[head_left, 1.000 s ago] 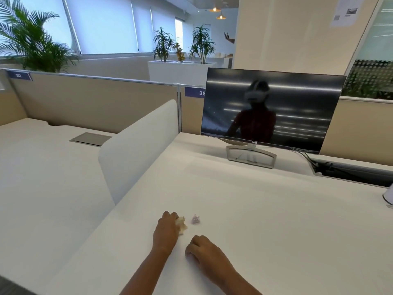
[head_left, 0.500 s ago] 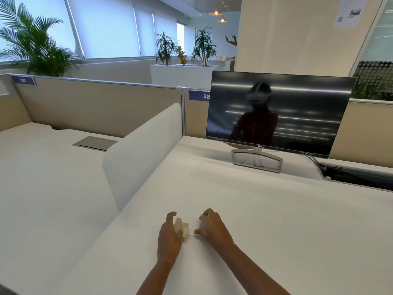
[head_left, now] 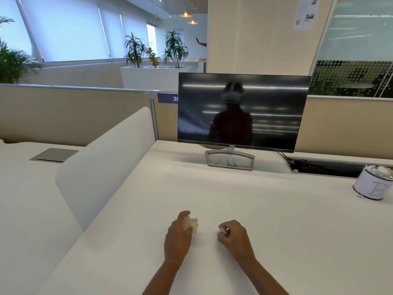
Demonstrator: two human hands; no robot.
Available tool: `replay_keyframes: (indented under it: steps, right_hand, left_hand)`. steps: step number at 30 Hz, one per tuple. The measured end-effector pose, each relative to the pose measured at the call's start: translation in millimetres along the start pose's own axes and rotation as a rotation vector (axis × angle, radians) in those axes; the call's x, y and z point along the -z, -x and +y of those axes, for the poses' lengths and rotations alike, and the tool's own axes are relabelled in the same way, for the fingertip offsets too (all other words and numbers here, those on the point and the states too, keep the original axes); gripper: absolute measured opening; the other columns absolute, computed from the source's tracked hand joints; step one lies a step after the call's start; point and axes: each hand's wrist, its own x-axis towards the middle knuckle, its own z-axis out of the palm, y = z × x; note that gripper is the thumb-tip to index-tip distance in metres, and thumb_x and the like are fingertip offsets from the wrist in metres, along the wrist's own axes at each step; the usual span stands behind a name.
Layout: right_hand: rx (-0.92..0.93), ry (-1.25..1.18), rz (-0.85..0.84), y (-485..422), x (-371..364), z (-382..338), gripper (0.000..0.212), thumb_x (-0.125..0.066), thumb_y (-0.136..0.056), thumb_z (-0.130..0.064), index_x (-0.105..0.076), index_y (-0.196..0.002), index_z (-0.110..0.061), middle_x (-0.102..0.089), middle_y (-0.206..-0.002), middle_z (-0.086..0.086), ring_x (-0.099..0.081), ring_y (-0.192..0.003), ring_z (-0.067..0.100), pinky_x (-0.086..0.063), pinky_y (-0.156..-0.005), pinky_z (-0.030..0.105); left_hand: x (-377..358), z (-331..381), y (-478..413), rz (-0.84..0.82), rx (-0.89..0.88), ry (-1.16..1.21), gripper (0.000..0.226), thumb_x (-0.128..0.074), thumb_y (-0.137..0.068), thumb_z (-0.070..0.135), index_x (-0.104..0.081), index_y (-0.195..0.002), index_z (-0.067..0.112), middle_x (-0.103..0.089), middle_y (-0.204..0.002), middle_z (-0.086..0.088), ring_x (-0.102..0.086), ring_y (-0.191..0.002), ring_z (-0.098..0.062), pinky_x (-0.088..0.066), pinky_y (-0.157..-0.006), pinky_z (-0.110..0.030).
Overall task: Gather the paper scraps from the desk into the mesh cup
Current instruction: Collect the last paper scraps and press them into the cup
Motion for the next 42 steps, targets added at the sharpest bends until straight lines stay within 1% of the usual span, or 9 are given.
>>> replay_keyframes:
  steps: [7, 16, 19, 22, 26, 30, 36, 39, 42]
  right_hand:
    - [-0.141, -0.037, 0.142, -3.3, 80.4, 53.3, 0.020, -0.059, -0.076, 0.003, -0.069, -0.091, -0.004, -0.063, -0.088, 0.004, -0.058, -0.074, 0.017, -0.044, -0.072, 0.021]
    - [-0.197, -0.082, 0.298, -8.4, 197.2, 128.8, 0.029, -0.057, -0.074, 0.011, -0.067, -0.093, -0.008, -0.060, -0.072, 0.008, -0.051, -0.064, 0.022, -0.039, -0.054, 0.006]
    - [-0.220, -0.129, 0.341, -13.8, 236.0, 153.6, 0.026, -0.061, -0.077, 0.007, -0.063, -0.096, -0.010, -0.062, -0.073, 0.008, -0.053, -0.063, 0.023, -0.039, -0.049, 0.009]
    - [-0.224, -0.172, 0.414, -22.4, 275.4, 173.8, 0.018, -0.066, -0.079, 0.000, -0.060, -0.091, -0.012, -0.064, -0.073, 0.007, -0.059, -0.069, 0.025, -0.041, -0.050, 0.011]
    - [-0.211, -0.162, 0.501, -35.0, 326.6, 197.3, 0.015, -0.067, -0.077, 0.004, -0.059, -0.081, -0.009, -0.063, -0.074, 0.003, -0.059, -0.071, 0.021, -0.042, -0.054, 0.000]
    - [-0.199, -0.105, 0.551, -53.1, 372.5, 218.7, 0.010, -0.067, -0.077, 0.005, -0.062, -0.082, -0.003, -0.064, -0.078, 0.007, -0.058, -0.073, 0.022, -0.040, -0.058, -0.002]
    - [-0.125, -0.061, 0.619, -96.6, 429.6, 233.5, 0.011, -0.068, -0.079, 0.001, -0.067, -0.089, 0.003, -0.066, -0.081, 0.006, -0.058, -0.074, 0.020, -0.038, -0.058, -0.006]
    - [-0.093, -0.057, 0.651, -123.0, 452.9, 236.7, 0.014, -0.065, -0.081, -0.001, -0.068, -0.095, 0.001, -0.068, -0.086, 0.008, -0.059, -0.078, 0.019, -0.040, -0.059, 0.002]
    - [-0.087, -0.050, 0.659, -149.2, 469.4, 241.9, 0.018, -0.062, -0.083, 0.000, -0.068, -0.100, 0.001, -0.071, -0.095, 0.015, -0.060, -0.083, 0.019, -0.040, -0.072, 0.015]
  left_hand:
    - [-56.3, 51.7, -8.1, -0.110, -0.070, 0.042, 0.044, -0.047, -0.088, 0.003, -0.047, -0.129, 0.020, -0.065, -0.114, -0.009, -0.059, -0.105, -0.030, -0.045, -0.090, -0.032]
    - [-153.9, 137.1, -6.6, -0.215, -0.114, 0.080, 0.044, -0.049, -0.088, 0.002, -0.047, -0.130, 0.015, -0.066, -0.112, -0.014, -0.061, -0.102, -0.031, -0.046, -0.082, -0.029]
    - [-190.3, 167.0, -4.2, -0.245, -0.129, 0.112, 0.043, -0.049, -0.088, 0.002, -0.047, -0.130, 0.013, -0.067, -0.112, -0.015, -0.062, -0.102, -0.030, -0.044, -0.079, -0.026]
    - [-224.0, 202.1, -3.4, -0.262, -0.136, 0.188, 0.032, -0.047, -0.094, 0.009, -0.052, -0.126, 0.011, -0.070, -0.105, -0.013, -0.064, -0.099, -0.029, -0.043, -0.078, -0.024]
    - [-268.9, 252.1, 0.4, -0.290, -0.189, 0.275, 0.027, -0.046, -0.096, 0.011, -0.057, -0.120, 0.007, -0.070, -0.109, -0.014, -0.065, -0.097, -0.028, -0.048, -0.081, -0.027]
    - [-312.9, 298.7, -2.1, -0.293, -0.301, 0.259, 0.027, -0.042, -0.098, 0.014, -0.057, -0.120, 0.008, -0.069, -0.108, -0.014, -0.060, -0.085, -0.018, -0.039, -0.060, -0.012]
    - [-361.9, 359.2, -22.7, -0.274, -0.320, 0.257, 0.028, -0.038, -0.100, 0.022, -0.052, -0.121, 0.009, -0.070, -0.097, -0.016, -0.055, -0.074, -0.020, -0.037, -0.064, -0.023]
    - [-381.8, 385.3, -40.1, -0.246, -0.307, 0.259, 0.026, -0.037, -0.100, 0.024, -0.050, -0.115, 0.007, -0.066, -0.089, -0.014, -0.052, -0.072, -0.022, -0.034, -0.054, -0.026]
    - [-399.5, 409.1, -56.2, -0.240, -0.308, 0.225, 0.020, -0.038, -0.098, 0.015, -0.053, -0.107, 0.007, -0.063, -0.089, -0.015, -0.053, -0.075, -0.026, -0.037, -0.060, -0.027]
